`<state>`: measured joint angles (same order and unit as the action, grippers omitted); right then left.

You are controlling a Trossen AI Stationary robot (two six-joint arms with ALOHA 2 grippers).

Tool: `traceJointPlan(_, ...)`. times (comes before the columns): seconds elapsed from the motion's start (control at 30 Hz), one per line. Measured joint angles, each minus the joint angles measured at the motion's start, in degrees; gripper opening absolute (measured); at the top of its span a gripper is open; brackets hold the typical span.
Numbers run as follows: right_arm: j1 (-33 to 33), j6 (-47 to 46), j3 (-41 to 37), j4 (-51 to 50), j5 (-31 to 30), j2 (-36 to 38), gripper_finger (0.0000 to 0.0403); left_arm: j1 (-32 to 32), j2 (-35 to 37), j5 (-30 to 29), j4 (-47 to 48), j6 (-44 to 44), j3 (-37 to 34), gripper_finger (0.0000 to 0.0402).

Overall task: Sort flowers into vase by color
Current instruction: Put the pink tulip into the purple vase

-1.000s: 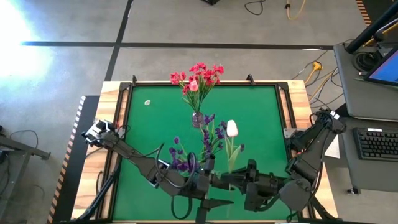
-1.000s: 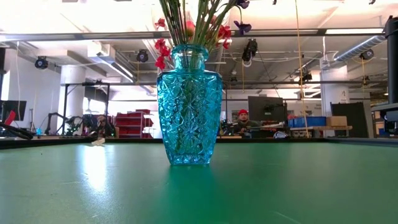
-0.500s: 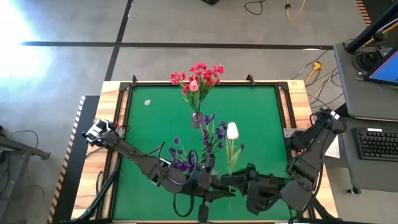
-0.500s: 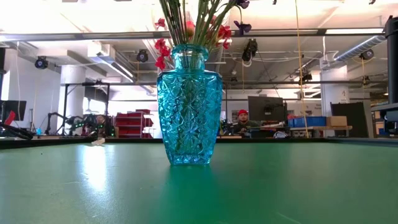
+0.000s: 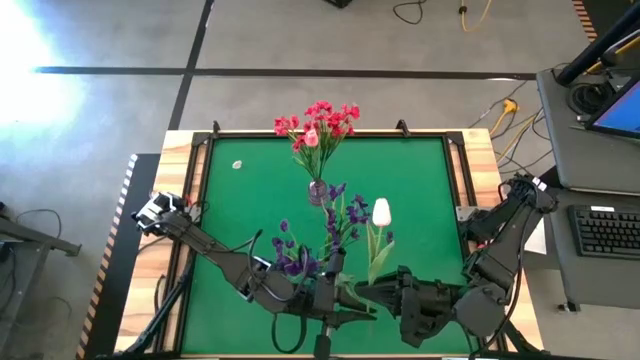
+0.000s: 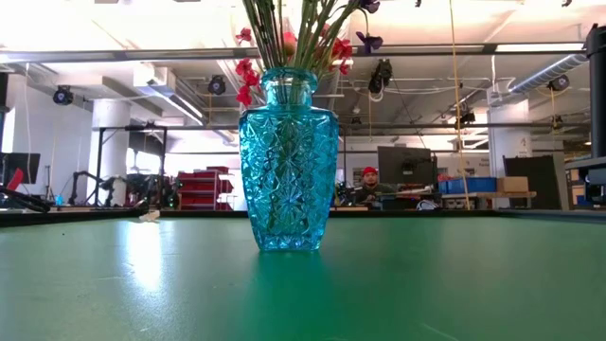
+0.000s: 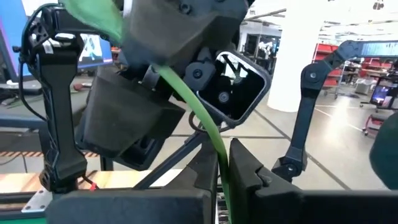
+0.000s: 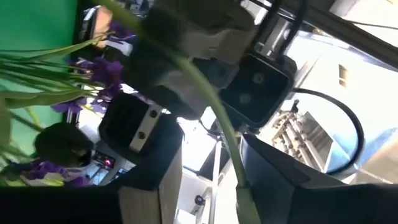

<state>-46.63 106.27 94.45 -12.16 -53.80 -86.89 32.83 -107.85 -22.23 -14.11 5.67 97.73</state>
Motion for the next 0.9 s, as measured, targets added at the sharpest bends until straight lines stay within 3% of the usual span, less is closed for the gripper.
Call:
traceJointPlan(0.33,0.0,0.02,0.94,2.24,-0.17,0.41,0.0174,0.79,1.48,-1.35,1.17,-4.17,0.02,0.0)
traceJointPlan(0.6,-0.22,-0.23,2.57,4.73,-0.79,1.47,0.0178,5.33,4.97,-13.31,4.63,-11.69,0.02,0.0)
traceJointPlan(0.9,0.0,-0.73,4.97,17.7,-2.07,2.36,0.0178,10.73,11.43,-27.41,10.81,-17.43,0.07,0.0)
